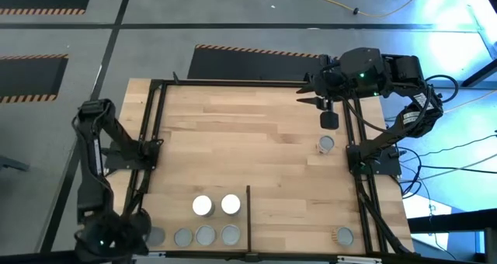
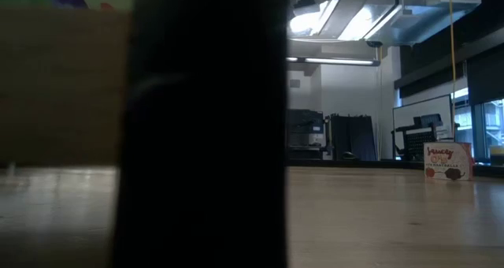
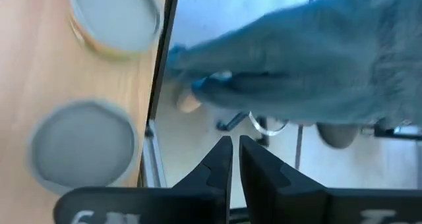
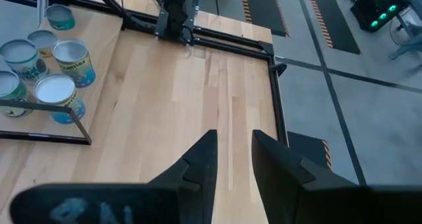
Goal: Pick and place cans onto a shelf
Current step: Put the canned black beans on the shelf
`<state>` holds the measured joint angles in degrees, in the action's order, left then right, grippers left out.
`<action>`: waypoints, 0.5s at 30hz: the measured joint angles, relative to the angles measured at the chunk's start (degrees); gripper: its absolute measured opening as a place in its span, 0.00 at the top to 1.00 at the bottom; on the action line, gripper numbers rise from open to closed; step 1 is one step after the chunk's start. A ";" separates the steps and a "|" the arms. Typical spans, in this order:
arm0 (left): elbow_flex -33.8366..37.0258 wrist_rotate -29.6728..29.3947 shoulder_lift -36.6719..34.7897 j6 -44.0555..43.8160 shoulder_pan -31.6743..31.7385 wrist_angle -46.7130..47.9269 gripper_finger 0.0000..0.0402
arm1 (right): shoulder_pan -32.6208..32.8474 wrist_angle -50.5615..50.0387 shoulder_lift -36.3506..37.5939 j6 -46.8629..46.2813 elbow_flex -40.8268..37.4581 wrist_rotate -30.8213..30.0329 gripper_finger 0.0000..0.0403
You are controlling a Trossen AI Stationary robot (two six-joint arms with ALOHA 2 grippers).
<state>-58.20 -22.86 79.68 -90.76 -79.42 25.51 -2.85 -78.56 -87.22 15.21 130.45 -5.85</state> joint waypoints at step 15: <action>-5.42 -29.46 -22.26 17.55 5.95 25.70 0.96 | 0.00 -11.34 2.00 -12.17 0.00 0.94 0.76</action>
<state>-63.61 -52.32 57.41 -73.21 -73.47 51.21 -2.85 -89.90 -85.22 3.04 130.45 -4.91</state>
